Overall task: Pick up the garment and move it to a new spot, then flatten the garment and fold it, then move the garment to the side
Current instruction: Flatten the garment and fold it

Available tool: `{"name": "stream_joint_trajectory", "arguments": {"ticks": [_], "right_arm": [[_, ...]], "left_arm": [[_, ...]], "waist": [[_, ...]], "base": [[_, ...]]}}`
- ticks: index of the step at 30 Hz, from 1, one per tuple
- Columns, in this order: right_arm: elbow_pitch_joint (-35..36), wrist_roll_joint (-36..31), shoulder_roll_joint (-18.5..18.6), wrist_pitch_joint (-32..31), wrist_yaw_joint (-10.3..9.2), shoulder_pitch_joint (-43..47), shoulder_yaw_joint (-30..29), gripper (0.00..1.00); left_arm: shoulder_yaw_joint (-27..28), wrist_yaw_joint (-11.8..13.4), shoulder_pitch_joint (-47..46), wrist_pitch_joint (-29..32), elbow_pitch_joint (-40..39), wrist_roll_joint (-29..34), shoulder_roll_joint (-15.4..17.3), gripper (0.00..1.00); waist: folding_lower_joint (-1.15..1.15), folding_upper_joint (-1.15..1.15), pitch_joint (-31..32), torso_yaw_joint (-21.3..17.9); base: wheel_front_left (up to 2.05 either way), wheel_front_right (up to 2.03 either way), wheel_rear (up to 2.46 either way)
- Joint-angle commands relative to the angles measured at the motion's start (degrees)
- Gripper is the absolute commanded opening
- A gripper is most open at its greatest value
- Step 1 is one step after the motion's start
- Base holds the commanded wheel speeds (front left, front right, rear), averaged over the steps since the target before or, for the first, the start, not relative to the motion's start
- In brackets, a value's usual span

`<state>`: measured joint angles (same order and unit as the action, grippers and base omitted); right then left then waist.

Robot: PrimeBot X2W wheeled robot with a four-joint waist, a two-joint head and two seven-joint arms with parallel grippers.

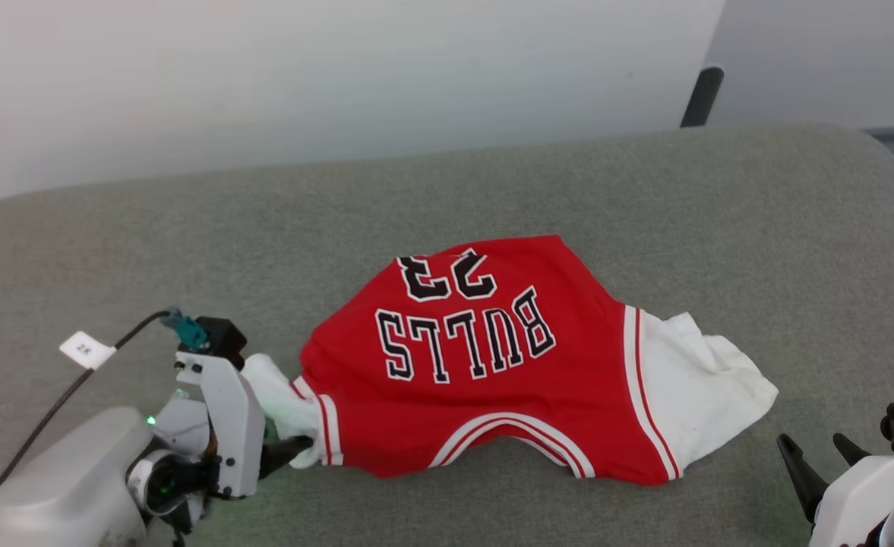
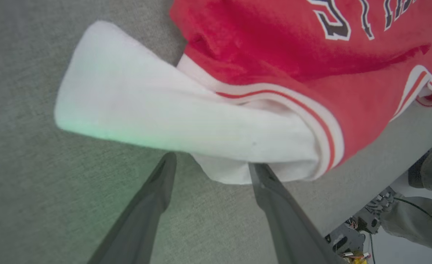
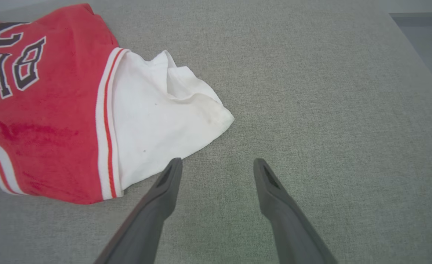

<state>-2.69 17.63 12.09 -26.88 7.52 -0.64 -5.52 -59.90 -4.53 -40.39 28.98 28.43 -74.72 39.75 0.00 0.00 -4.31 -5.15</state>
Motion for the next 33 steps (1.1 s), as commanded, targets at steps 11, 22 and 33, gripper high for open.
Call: {"name": "stream_joint_trajectory", "arguments": {"ticks": [11, 22, 33], "right_arm": [[-0.5, 0.3, -0.1, 1.0, -0.06, -2.0, 0.4, 1.0], [-2.3, 1.1, 0.5, 1.8, -0.06, -3.4, 0.7, 1.0], [-3.8, 0.8, 0.3, 2.8, -0.06, -1.5, -0.4, 1.0]], "left_arm": [[0.7, -0.3, -0.9, 2.3, 4.1, -3.1, -3.9, 1.0], [1.2, -1.2, -2.7, 5.1, 10.6, -5.2, -5.9, 0.0], [1.7, 2.8, -3.3, 6.6, 5.8, -3.8, 2.4, 0.0]], "waist": [[0.0, 0.0, -3.4, -1.4], [0.0, 0.0, -4.0, -1.0], [0.0, 0.0, -1.6, 1.4]], "base": [[0.0, 0.0, 0.0], [0.0, 0.0, 0.0], [0.0, 0.0, 0.0]]}}
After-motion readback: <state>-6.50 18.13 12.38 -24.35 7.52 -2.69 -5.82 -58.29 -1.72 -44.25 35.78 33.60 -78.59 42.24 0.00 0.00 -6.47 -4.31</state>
